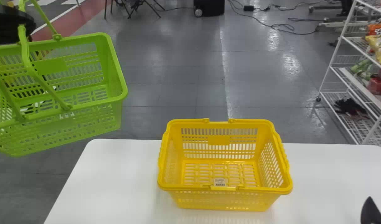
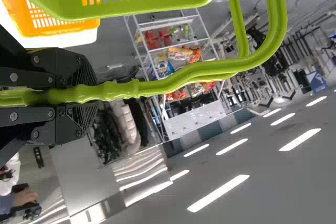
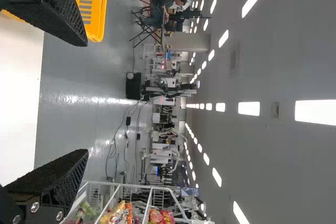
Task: Grasp handle with right gripper to insert into left gripper then lift and swing left to center
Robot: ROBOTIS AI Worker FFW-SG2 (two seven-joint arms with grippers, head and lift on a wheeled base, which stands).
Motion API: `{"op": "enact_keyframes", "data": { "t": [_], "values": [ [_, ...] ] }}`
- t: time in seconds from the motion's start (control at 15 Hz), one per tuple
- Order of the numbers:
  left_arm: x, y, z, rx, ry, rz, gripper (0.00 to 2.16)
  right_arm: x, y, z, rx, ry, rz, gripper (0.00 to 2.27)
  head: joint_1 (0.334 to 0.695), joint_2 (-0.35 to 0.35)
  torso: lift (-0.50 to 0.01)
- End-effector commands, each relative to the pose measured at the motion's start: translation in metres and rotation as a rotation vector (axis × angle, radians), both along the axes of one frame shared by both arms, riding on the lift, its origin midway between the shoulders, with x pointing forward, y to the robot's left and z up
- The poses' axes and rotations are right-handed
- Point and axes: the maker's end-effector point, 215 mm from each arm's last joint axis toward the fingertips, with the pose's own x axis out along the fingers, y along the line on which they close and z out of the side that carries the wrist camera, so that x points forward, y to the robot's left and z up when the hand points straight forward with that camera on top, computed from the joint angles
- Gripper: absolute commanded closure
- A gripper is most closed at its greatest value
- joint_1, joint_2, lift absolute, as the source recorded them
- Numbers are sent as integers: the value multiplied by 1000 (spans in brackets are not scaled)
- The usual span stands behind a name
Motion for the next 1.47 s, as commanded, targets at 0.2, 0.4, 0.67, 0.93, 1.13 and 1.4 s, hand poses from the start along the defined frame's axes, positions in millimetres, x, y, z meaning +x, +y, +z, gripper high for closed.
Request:
{"op": "enact_keyframes", "data": {
  "t": [0.2,0.4,0.67,0.93,1.13,1.4],
  "values": [
    [-68,41,-57,-13,59,73,2125,-2,-8,-1,3,-6,-8,73,689,204,-93],
    [-107,46,-81,-20,81,87,2125,-3,-10,-2,6,-12,-7,73,695,228,-93],
    [-170,27,-113,-22,105,74,2125,-3,-14,-1,13,-23,-11,73,695,248,-93],
    [-224,0,-137,-7,130,61,2125,-1,-16,4,17,-43,-9,73,695,234,-93],
    [-257,-39,-157,-8,160,12,2125,1,-19,5,26,-56,-8,73,695,200,-93],
    [-285,-93,-173,-12,176,-74,2125,-1,-25,8,23,-75,-15,73,695,95,-93]
  ]
}}
